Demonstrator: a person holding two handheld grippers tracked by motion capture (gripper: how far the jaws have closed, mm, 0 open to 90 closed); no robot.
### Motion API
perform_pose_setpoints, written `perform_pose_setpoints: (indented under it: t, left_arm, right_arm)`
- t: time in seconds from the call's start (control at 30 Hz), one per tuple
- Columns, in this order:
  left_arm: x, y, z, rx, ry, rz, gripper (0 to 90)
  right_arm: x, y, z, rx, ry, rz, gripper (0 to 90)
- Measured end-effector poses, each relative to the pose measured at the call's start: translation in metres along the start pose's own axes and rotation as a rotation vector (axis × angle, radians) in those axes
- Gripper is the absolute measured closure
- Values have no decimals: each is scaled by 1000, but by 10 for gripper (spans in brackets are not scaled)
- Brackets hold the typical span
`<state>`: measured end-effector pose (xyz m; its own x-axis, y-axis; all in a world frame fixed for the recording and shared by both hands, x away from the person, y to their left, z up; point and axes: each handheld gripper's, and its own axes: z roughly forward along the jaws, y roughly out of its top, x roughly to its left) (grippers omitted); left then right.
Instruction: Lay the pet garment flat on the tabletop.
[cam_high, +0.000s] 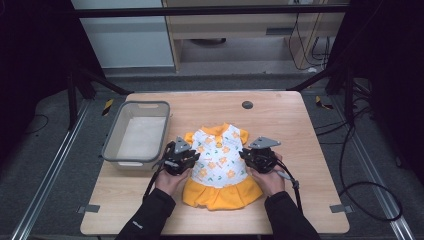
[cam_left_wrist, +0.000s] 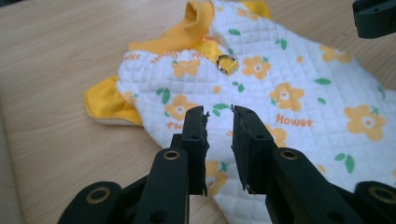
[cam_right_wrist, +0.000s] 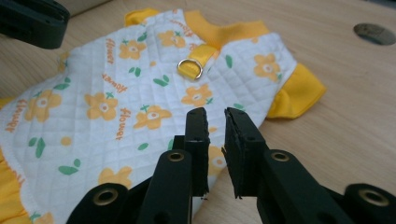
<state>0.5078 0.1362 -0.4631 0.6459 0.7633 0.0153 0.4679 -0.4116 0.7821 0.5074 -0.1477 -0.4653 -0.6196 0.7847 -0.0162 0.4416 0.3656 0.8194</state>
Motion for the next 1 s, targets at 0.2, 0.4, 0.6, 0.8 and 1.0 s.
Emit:
perform_pose_setpoints:
  t: [0.2, 0.4, 0.6, 0.8, 1.0]
  left_arm:
    - [-3, -14, 18, 92, -7, 33, 736]
    - [0, -21, 18, 132, -17, 47, 735]
    - [1, -25, 19, 130, -25, 60, 731]
    - [-2, -25, 19, 125, -21, 70, 730]
    - [-8, -30, 14, 114, -28, 86, 730]
  right_arm:
    - [2, -14, 18, 90, -2, -23, 798]
    - [2, -27, 21, 138, 8, -13, 802]
    - [6, -32, 16, 140, 13, -16, 810]
    - [15, -38, 7, 149, 26, -3, 823]
    - [17, -39, 3, 157, 25, -9, 828]
